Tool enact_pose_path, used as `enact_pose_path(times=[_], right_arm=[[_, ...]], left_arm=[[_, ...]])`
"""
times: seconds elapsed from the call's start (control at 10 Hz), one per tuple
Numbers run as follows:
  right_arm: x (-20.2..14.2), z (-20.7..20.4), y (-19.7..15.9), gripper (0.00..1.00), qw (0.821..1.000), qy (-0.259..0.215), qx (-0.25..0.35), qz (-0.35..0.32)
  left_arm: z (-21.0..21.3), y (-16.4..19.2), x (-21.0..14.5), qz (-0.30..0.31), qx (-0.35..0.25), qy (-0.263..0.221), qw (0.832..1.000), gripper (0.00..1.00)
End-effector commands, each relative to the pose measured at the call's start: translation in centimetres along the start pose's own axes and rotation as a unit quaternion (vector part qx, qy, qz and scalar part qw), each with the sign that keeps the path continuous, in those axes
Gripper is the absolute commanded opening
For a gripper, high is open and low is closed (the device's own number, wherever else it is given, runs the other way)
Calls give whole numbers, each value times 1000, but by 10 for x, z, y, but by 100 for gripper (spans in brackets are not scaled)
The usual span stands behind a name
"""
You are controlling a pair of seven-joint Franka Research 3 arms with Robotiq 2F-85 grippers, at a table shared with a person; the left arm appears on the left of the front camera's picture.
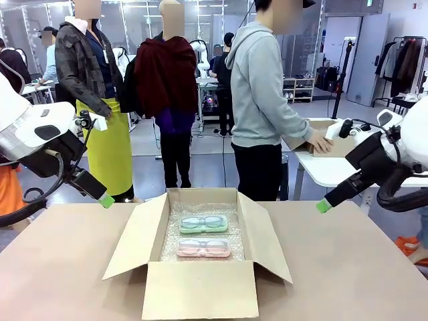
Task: Pack the glasses set securely to prepare it for shipping.
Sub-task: Position the Package Box on the left side of the table.
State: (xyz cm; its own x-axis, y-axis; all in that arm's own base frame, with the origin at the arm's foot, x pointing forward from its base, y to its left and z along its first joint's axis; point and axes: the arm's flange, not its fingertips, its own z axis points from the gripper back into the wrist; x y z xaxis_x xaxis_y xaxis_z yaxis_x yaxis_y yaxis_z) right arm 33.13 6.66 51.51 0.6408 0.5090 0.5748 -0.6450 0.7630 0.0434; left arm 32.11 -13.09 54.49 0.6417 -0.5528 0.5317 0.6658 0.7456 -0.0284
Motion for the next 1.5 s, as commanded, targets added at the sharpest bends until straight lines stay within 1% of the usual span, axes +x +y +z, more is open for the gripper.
enact_pose_path(times=[0.0,0.2,0.3,0.4,0.5,0.6,0.7,0.9,1.1,1.2,1.3,1.4], right_arm=[[0,0,0,100,1000,-1,-5,-3],[0,0,0,100,1000,-1,-5,-3],[0,0,0,100,1000,-1,-5,-3],[0,0,0,100,1000,-1,-5,-3],[0,0,0,100,1000,-1,-5,-3],[0,0,0,100,1000,-1,-5,-3],[0,0,0,100,1000,-1,-5,-3],[0,0,0,100,1000,-1,-5,-3],[0,0,0,100,1000,-1,-5,-3],[0,0,0,100,1000,-1,-5,-3],[0,0,0,100,1000,-1,-5,-3],[0,0,0,100,1000,-1,-5,-3]], left_arm=[[1,1,-1,-1,-3,-7,1000,100],[0,0,0,0,0,0,1000,100],[-4,25,5,49,-12,7,999,100],[-11,50,7,100,-60,24,993,100],[-18,69,6,135,-63,24,989,100],[-29,83,3,163,-97,37,981,100],[-40,99,-4,183,-127,37,974,100],[-76,139,-22,236,-196,21,952,100],[-116,167,-48,249,-272,-16,929,100],[-134,175,-61,254,-275,-46,926,100],[-145,182,-71,262,-293,-61,917,100],[-154,185,-76,268,-300,-65,913,100]])
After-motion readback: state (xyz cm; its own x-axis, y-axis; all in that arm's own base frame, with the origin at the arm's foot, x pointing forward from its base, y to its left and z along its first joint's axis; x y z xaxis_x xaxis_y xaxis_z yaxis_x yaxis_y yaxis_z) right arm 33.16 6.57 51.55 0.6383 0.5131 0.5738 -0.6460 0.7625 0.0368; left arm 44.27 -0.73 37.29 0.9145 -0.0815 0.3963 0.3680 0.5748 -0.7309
